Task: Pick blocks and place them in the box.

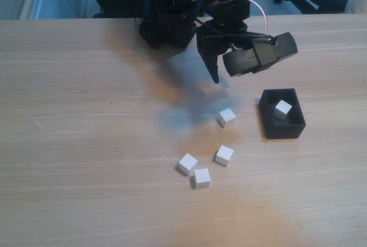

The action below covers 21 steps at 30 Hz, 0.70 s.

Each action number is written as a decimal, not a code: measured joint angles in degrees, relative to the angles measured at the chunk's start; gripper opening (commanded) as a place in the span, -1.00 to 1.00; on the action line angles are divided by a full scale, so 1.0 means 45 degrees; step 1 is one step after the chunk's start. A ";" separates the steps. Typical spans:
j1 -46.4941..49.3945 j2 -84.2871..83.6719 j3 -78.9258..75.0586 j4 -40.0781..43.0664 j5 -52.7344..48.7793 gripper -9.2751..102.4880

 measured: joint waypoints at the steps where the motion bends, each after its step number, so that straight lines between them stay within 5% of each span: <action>1: 0.0000 -0.0059 0.0098 -0.0332 -0.0176 -0.54; 21: 0.1133 -0.2656 0.0254 -0.4551 -0.2246 -0.54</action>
